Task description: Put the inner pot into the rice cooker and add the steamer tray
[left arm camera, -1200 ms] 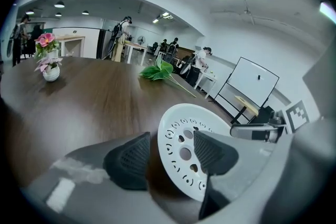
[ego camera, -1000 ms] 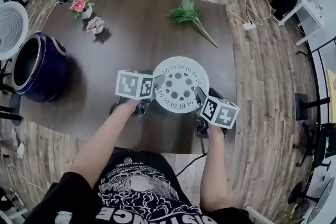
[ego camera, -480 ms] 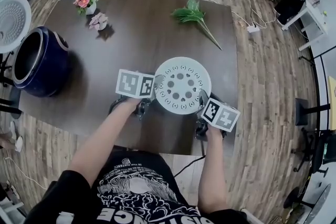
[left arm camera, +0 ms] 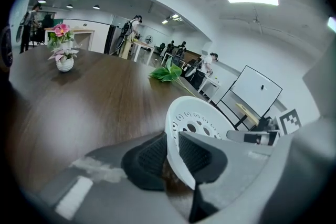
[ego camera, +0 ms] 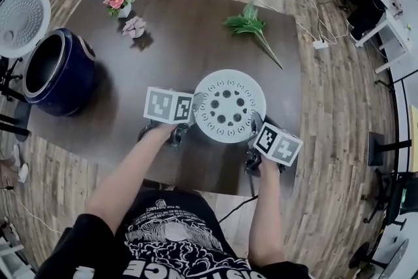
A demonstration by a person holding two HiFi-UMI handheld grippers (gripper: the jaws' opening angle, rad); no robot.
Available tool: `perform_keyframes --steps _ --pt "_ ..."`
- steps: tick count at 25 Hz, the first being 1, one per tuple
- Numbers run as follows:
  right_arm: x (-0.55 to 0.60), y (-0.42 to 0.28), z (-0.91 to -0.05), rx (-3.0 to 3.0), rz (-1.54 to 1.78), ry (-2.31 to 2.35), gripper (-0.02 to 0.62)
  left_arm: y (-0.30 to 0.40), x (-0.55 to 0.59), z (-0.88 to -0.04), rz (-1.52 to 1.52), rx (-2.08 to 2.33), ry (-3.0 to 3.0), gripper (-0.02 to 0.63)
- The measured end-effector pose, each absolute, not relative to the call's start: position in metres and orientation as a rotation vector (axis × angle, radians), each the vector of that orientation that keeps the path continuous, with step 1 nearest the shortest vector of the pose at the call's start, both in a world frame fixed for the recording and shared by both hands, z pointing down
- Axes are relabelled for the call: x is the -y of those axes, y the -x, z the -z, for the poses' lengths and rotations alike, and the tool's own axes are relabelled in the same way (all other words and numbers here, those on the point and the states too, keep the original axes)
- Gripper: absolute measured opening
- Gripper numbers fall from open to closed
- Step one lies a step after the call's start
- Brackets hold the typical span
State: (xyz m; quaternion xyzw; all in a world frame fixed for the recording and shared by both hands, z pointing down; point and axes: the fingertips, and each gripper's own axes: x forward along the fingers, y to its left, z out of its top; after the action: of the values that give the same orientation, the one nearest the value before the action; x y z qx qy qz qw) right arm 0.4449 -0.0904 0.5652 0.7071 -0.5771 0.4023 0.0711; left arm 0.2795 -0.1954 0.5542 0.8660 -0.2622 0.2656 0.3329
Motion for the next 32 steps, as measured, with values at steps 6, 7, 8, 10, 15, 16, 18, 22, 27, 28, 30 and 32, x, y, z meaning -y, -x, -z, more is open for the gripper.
perform_keyframes --steps 6,7,8,10,15,16,18,22,27,28,30,32 --pt "0.113 -0.424 -0.543 1.807 -1.150 -2.101 0.081 -0.255 0.212 -0.530 -0.621 0.741 -2.280 0.075" --pt "0.118 -0.420 -0.539 1.820 -1.139 -2.094 0.081 -0.250 0.215 -0.526 -0.606 0.753 -2.284 0.075" --pt "0.123 -0.416 -0.534 1.835 -1.126 -2.088 0.081 -0.245 0.218 -0.521 -0.592 0.766 -2.287 0.075" --pt "0.134 -0.408 -0.525 1.868 -1.097 -2.070 0.080 -0.235 0.224 -0.513 -0.564 0.798 -2.291 0.075" --pt "0.160 -0.382 -0.505 1.954 -1.042 -2.014 0.080 -0.203 0.239 -0.494 -0.507 0.881 -2.290 0.075" --pt "0.166 -0.376 -0.501 1.972 -1.031 -2.002 0.078 -0.196 0.242 -0.490 -0.495 0.896 -2.290 0.075" --pt "0.177 -0.364 -0.493 2.009 -1.008 -1.974 0.079 -0.182 0.247 -0.482 -0.471 0.928 -2.289 0.075" --pt "0.198 -0.338 -0.478 2.074 -0.960 -1.919 0.078 -0.152 0.258 -0.466 -0.421 0.996 -2.284 0.075" --pt "0.223 -0.306 -0.459 2.162 -0.907 -1.856 0.077 -0.116 0.269 -0.447 -0.366 1.087 -2.280 0.075" --pt "0.228 -0.299 -0.455 2.182 -0.898 -1.839 0.077 -0.108 0.270 -0.443 -0.355 1.107 -2.278 0.075" --pt "0.236 -0.283 -0.448 2.217 -0.878 -1.807 0.077 -0.091 0.272 -0.437 -0.332 1.139 -2.265 0.075" --pt "0.244 -0.263 -0.440 2.245 -0.860 -1.781 0.077 -0.072 0.275 -0.432 -0.305 1.155 -2.252 0.075"
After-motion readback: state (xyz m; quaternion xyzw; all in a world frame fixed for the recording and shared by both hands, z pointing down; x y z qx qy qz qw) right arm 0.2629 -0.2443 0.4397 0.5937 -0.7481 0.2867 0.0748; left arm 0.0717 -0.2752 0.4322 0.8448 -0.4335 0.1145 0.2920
